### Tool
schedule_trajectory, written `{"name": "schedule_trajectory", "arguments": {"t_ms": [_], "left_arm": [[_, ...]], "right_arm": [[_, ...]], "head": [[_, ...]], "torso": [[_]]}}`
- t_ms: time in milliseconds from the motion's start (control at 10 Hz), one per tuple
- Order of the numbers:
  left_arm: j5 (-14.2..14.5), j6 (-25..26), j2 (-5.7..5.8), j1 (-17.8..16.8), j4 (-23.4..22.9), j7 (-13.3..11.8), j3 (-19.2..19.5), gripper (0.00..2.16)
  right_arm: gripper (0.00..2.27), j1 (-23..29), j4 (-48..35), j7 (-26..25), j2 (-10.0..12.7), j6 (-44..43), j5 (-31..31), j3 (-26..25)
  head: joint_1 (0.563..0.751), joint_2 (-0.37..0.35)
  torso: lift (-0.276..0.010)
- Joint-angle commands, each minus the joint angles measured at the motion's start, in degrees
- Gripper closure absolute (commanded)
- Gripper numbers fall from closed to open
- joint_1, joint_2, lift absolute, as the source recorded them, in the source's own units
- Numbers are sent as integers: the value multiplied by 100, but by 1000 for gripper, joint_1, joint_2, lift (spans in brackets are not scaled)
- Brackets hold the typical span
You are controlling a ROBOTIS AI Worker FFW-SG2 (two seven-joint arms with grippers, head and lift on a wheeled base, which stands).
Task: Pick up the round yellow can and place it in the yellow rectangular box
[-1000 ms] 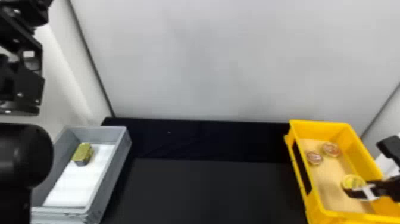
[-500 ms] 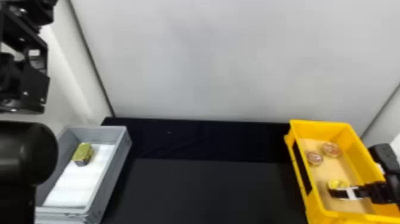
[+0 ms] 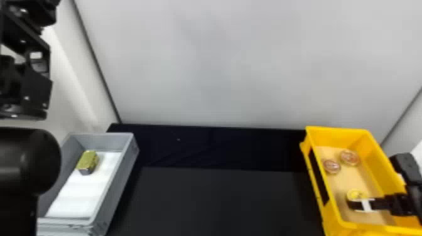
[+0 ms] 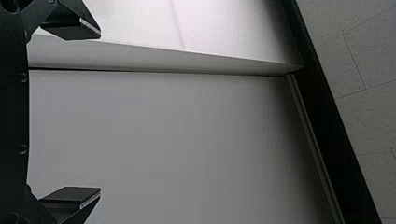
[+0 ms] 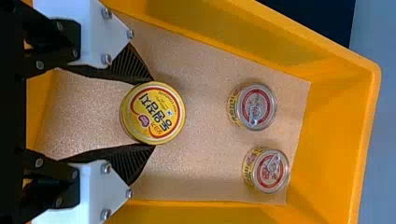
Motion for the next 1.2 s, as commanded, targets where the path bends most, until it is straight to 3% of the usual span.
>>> {"name": "schedule_trajectory", "arguments": {"t_ms": [0,300,500,800,1100], "left_arm": [[0,0,-9,4,-7,0,14,98],[0,0,-9,31,-16,0,49,98],[0,9,-17,39,-25,0,58,98],[-9,18,-61,57,-25,0,66,98],[-9,26,-79,66,-25,0,93,98]], "right_arm": [[22,30,-68,-22,-7,33,-98,4],[61,276,-885,-39,-7,192,-98,-5],[62,364,-2758,-303,19,710,-107,197],[88,30,-5262,-1323,177,1651,-142,751],[88,-163,-6774,-3275,599,622,-212,1358]], "head": [[663,54],[663,54],[663,54],[663,54],[663,54]], "torso": [[-2],[-2],[-2],[-2],[-2]]}}
